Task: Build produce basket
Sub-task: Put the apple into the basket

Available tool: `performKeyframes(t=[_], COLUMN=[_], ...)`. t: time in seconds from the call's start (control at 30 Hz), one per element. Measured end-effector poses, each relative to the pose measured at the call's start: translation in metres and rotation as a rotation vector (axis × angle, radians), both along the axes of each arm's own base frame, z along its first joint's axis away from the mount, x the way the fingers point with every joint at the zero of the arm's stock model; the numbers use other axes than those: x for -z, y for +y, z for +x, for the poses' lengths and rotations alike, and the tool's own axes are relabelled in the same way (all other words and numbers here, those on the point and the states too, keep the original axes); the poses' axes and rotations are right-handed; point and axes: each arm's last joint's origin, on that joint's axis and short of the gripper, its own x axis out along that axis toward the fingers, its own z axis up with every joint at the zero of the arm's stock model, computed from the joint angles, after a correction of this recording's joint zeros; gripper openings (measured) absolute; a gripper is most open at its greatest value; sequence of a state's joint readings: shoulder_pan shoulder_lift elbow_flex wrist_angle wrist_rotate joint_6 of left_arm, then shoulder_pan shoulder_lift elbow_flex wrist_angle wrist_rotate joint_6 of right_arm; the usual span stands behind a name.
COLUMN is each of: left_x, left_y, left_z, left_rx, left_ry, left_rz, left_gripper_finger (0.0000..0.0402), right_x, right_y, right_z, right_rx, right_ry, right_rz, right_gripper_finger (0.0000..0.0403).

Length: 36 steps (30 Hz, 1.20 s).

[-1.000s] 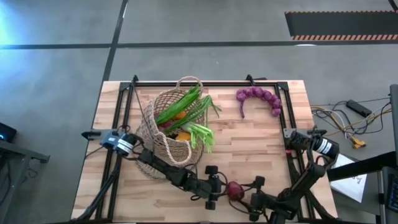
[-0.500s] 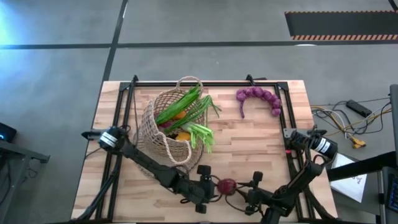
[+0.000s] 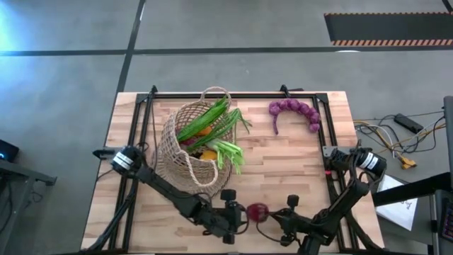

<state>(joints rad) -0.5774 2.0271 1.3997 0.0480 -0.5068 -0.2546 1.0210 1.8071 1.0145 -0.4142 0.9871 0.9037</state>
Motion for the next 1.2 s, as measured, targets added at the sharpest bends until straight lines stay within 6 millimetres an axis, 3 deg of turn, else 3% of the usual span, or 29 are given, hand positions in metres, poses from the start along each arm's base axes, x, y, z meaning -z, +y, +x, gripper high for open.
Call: performKeyframes(t=[0.2,0.43,0.57,0.67,0.9,1.03,1.2], left_x=[0.020,0.042,0.043,0.043,0.041,0.028,-0.017], left_y=[0.001,0.003,0.004,0.004,0.004,0.002,-0.008], left_z=[0.008,0.016,0.017,0.017,0.018,0.020,0.010], left_rx=[-0.012,-0.027,-0.032,-0.032,-0.027,0.000,0.037], left_ry=[-0.015,-0.014,-0.016,-0.019,-0.024,-0.052,-0.149], left_rz=[-0.012,-0.009,-0.010,-0.011,-0.005,0.025,0.020], left_gripper_finger=[0.0160,0.0160,0.0160,0.0160,0.0160,0.0160,0.0160], right_x=[0.002,0.003,0.003,0.003,0.004,0.005,-0.009], right_y=[-0.002,-0.002,-0.004,-0.006,-0.007,-0.008,-0.012], right_z=[0.003,0.008,0.012,0.014,0.015,0.015,0.011], right_rx=[-0.004,-0.025,-0.022,-0.019,-0.026,-0.044,-0.052], right_ry=[0.040,0.039,0.047,0.050,0.069,0.086,0.096], right_rz=[0.017,-0.002,-0.004,-0.012,-0.017,-0.034,-0.053], right_gripper_finger=[0.0021,0.0071,0.0088,0.0080,0.0013,0.0009,0.0009])
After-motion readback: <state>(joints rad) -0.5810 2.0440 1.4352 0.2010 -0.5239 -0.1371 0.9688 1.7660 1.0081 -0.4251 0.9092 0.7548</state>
